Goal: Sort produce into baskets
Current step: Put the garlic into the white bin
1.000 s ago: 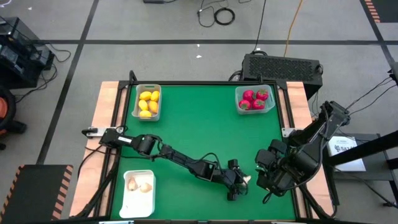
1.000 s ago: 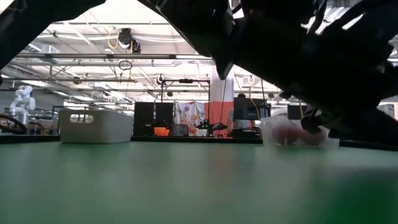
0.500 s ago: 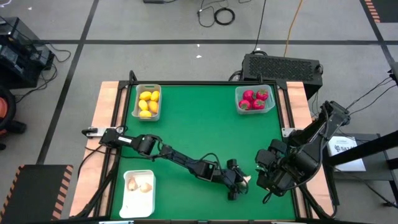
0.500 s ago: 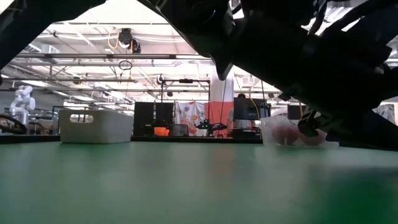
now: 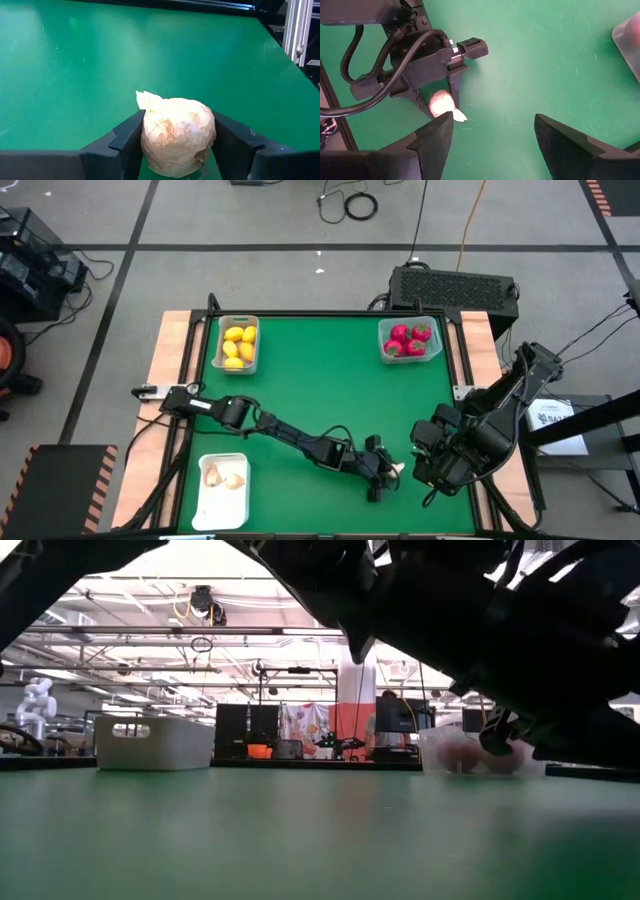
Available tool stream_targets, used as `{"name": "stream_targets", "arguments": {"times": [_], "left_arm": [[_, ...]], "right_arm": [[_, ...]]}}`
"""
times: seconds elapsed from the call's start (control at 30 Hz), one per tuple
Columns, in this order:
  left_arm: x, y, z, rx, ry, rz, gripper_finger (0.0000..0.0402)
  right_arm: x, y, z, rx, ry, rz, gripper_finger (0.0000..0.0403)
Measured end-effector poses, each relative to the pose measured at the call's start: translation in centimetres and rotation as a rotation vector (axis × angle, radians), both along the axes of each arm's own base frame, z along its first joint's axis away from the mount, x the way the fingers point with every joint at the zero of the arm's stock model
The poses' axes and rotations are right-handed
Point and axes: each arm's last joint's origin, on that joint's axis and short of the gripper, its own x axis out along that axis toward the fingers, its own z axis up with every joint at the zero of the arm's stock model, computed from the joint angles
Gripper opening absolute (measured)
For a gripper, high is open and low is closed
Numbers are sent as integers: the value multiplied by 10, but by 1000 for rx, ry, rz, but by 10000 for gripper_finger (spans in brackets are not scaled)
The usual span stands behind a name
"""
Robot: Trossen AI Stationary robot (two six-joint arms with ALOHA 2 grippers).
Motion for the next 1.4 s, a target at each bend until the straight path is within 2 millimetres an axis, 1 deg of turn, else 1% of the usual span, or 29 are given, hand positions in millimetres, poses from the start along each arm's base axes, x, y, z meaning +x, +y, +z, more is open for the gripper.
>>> {"name": "stream_targets", "arguments": {"times": [0.13, 0.2, 0.23, 0.3, 0.4, 0.5, 0.63, 0.73, 0.83, 0.97, 1.13, 1.27, 1.4], "left_arm": [[-1, 0, 10, -1, -2, 0, 194], [-4, 1, 20, 7, 22, -1, 193], [-5, 1, 28, 4, 19, -3, 193], [-11, 3, 46, 8, 65, -21, 192], [-27, 4, 78, -7, 176, -78, 192], [-53, 5, 107, -67, 353, -69, 192], [-96, 6, 145, -130, 594, -28, 192], [-131, 1, 167, -140, 760, -2, 192], [-165, -11, 184, -120, 883, 34, 192], [-205, -30, 197, -53, 996, 96, 192], [-244, -56, 198, 57, 1086, 184, 192], [-264, -75, 193, 71, 1110, 219, 192], [-280, -90, 189, 77, 1123, 240, 192]], "right_arm": [[-1, 2, 0, 5, -5, 7, 270], [-2, 3, 0, 6, -6, 11, 270], [-2, 3, 0, 6, -6, 11, 270], [-3, 4, 0, 8, -9, 17, 270], [-3, 5, 0, 12, -18, 19, 270], [-2, 6, 0, 18, -35, 22, 270], [3, 9, 1, 3, -92, 40, 270], [7, 12, 1, 1, -132, 64, 270], [12, 13, 2, 14, -156, 85, 270], [18, 13, 3, 26, -185, 102, 270], [25, 13, 3, 30, -208, 125, 270], [30, 11, 4, 33, -224, 130, 270], [35, 10, 5, 40, -240, 133, 270]]}}
